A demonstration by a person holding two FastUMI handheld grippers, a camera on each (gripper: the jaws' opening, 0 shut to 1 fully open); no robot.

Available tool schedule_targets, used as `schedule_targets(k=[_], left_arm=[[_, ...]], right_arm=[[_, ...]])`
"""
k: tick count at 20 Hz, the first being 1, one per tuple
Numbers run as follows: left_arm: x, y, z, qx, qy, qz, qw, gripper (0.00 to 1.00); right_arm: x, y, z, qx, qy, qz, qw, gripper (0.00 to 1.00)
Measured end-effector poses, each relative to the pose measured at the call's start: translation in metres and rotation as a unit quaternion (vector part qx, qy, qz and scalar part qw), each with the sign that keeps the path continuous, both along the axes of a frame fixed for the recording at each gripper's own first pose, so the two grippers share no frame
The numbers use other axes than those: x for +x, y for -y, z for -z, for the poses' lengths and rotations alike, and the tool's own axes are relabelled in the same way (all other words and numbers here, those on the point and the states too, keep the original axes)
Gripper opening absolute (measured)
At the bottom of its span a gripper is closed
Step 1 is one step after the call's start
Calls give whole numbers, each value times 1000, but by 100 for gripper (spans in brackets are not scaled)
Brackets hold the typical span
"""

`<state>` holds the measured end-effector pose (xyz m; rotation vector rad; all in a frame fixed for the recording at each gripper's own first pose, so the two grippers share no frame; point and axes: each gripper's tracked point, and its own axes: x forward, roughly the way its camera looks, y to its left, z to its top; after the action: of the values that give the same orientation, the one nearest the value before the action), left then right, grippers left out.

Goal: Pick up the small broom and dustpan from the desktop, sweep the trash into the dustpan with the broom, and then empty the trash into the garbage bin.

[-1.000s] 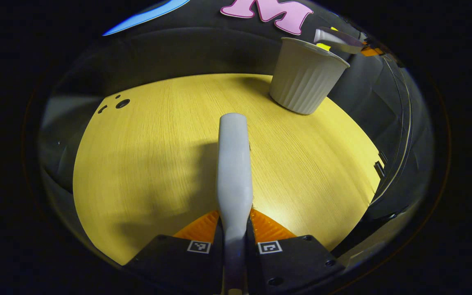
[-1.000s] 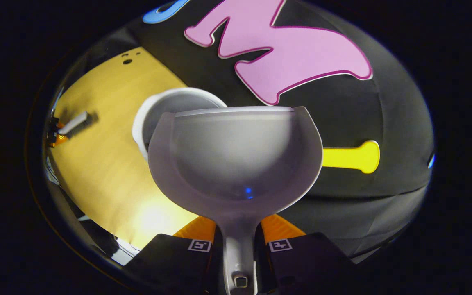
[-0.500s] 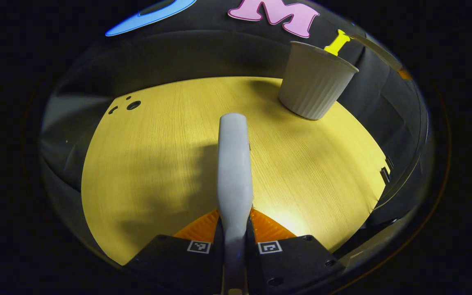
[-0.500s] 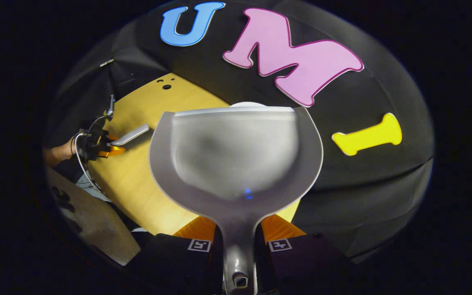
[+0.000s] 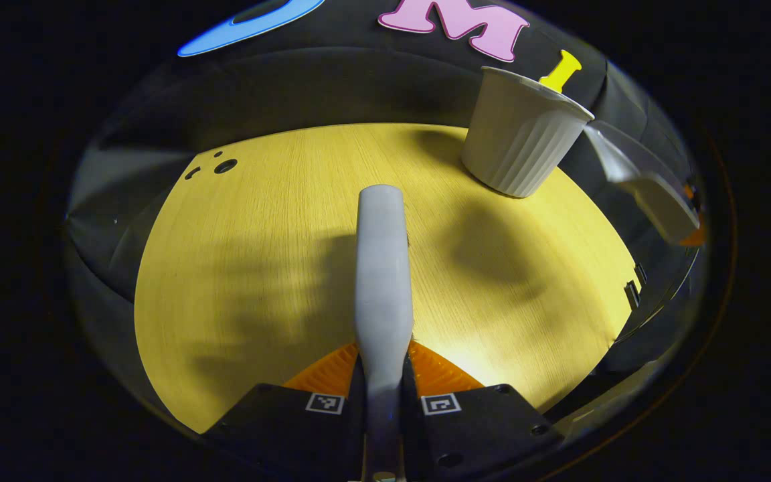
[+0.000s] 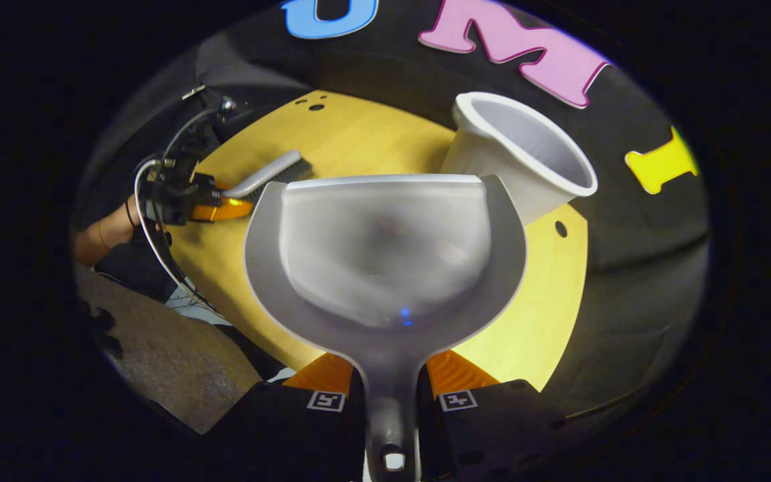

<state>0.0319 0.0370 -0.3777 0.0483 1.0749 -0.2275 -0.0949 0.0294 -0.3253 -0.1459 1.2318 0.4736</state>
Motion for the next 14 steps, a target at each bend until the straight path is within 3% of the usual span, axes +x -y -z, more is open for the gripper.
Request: schedule_targets(k=[3, 6, 7, 14], left_arm=[[-2, 0, 4, 9, -5, 0, 1000, 24], [-4, -1, 6, 20, -10, 7, 1000, 31], [-4, 0, 8, 22, -10, 9, 1000, 27], [-5, 2, 13, 30, -23, 17, 999, 31]], right_arm=[[-5, -26, 32, 15, -16, 9, 1000, 36], [1, -41, 61, 17, -18, 11, 1000, 36], [1, -47, 69, 21, -21, 12, 999, 36], [-7, -67, 118, 12, -35, -1, 999, 36]])
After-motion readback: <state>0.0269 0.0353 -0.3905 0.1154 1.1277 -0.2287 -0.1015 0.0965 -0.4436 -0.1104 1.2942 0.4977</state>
